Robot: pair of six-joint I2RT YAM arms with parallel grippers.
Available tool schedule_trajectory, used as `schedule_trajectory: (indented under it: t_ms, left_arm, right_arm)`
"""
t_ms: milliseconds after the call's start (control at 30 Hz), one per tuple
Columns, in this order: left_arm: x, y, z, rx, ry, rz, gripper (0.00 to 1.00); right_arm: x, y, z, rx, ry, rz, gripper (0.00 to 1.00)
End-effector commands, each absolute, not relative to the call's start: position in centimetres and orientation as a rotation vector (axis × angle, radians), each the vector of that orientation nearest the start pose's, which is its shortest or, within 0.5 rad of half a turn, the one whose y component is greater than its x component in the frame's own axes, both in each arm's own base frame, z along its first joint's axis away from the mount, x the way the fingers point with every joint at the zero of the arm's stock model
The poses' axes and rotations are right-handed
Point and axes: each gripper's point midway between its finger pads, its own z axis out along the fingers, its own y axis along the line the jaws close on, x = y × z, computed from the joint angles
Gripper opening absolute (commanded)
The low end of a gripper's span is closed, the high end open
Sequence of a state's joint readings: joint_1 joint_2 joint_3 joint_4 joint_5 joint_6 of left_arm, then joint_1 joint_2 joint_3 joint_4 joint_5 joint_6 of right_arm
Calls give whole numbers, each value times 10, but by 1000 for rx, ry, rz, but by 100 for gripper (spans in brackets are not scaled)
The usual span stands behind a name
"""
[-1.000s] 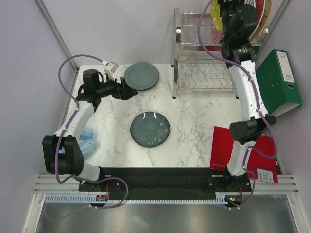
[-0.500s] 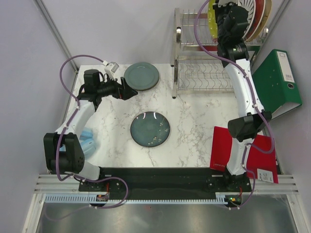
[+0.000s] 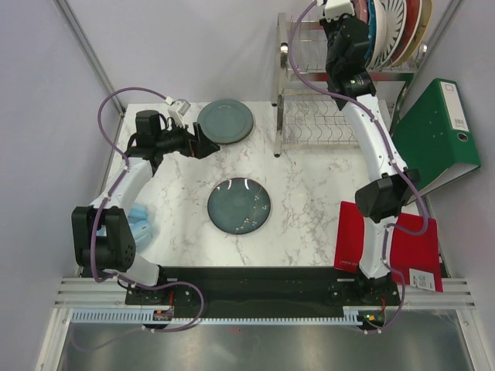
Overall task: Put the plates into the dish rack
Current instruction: Insert the plate into the dish rack.
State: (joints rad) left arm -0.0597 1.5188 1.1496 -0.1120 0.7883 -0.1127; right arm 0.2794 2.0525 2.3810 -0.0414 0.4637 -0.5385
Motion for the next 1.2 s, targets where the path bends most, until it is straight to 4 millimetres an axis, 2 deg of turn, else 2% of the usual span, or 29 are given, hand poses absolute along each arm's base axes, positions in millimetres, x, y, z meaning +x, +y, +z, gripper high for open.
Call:
schedule_trajectory:
  t_ms: [0,200,433,500,600,633,667,767,900,967,1000,1033,1067,1133,1167]
  left_arm:
    - [412,-156,237,443,1907,-919,100]
    - [415,-158,234,441,1916,-936,100]
    - [420,-159,231,416,1930,-952,100]
    - [419,-162,232,423,1929,-961,100]
    - [416,-165,232,431,1930,-978,100]
    - [416,-166,232,433,1929,-978,100]
    - [414,-167,232,436,1930,-980,100]
    - [412,-168,232,440,1928,-973,100]
    - [412,-167,232,449,1922,-942,100]
    - [410,-165,231,459,1922,-924,100]
    - [410,-165,230,465,1921,-918,100]
    - [409,-164,229,468,1924,-914,100]
    - [407,-163,225,469,1932,-906,100]
    - [405,-161,221,465,1945,-894,100]
    - [404,-158,217,450,1960,-873,100]
  right_arm:
    - [560,56,563,-98,1167,-653,0]
    - [571,57,547,-102,1196,-690,0]
    - [596,56,512,-94,1247,-705,0]
    - [598,56,514,-82,1235,-700,0]
    - [606,57,509,-56,1214,-697,25]
    - [606,58,513,-50,1193,-685,39]
    - [607,58,511,-49,1189,-681,45]
    - [599,62,526,-54,1137,-650,49]
    - [574,56,561,-23,1078,-631,54]
    - [563,53,571,-8,1070,-634,56]
    - [551,51,584,-1,1056,-633,57]
    - [547,52,586,-2,1056,-632,58]
    - [531,48,600,9,1039,-627,59]
    - [521,50,605,0,1043,-618,61]
    - [507,48,617,5,1031,-611,61]
